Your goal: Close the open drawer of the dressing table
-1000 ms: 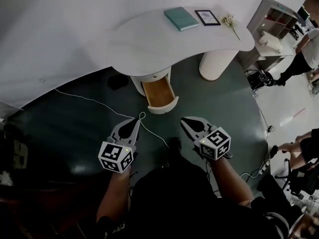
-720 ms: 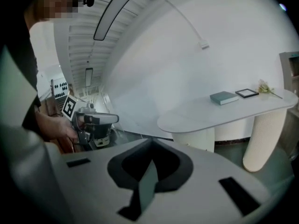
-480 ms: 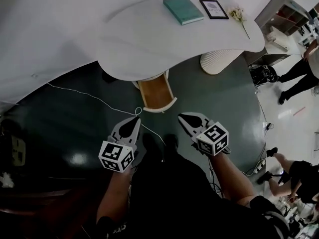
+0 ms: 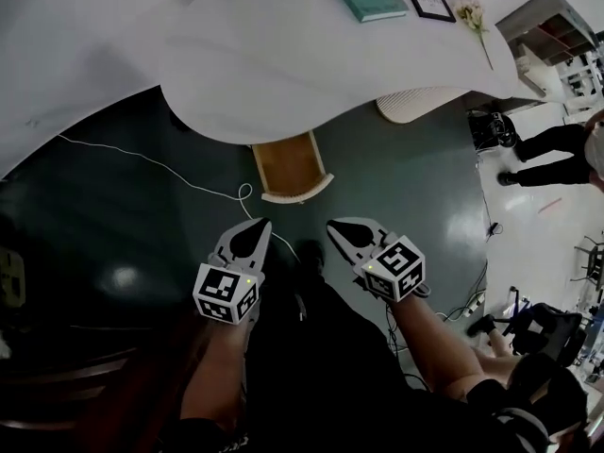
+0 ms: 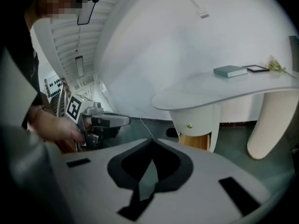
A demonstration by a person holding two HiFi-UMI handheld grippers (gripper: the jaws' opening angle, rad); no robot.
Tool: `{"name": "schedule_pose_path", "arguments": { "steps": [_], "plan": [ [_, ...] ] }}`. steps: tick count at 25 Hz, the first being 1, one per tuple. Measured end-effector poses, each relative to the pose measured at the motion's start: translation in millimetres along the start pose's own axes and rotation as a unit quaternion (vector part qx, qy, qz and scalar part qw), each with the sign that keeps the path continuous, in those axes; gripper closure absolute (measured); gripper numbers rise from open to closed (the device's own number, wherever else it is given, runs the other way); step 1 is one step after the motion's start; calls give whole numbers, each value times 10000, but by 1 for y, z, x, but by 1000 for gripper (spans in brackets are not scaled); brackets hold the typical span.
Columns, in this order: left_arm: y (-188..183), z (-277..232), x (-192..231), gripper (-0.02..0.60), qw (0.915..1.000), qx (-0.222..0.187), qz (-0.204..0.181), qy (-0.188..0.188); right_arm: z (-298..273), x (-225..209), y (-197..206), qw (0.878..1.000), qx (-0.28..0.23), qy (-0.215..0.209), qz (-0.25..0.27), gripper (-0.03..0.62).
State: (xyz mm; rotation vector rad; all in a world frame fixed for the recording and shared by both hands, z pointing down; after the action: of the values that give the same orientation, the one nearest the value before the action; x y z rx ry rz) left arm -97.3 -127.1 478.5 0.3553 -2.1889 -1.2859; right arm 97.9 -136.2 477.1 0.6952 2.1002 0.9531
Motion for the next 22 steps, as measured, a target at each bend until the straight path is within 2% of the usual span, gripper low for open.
{"name": "schedule_pose_path", "arguments": {
  "steps": [8,15,18,22],
  "plan": [
    [67,-39,33,572,9990,345,295,-10,-62,-30,59,9992,221,-144,-288,588],
    [142,-74,56,572,9960,720,534,34,-107,-59,130,9973,255,-92,-675,588],
    [170,-89,65,572,9944,840,645,19,-122,-73,157,9969,186,49,-766,588],
    [203,-109,69,572,9937,1003,496,37,-132,-94,190,9956,24,335,-874,588]
  ]
}}
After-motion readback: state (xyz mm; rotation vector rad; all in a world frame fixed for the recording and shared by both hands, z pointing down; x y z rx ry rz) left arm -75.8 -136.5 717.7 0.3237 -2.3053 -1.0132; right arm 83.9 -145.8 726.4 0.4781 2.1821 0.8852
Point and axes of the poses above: the fingertips, and each gripper's own axes: z backward along the fingers, x to its left, y out of its underside, the point moved 6 cm from there along z, backward along the fingers, and after that the axes turned 5 degrees about -x, right-handed, at the moved point
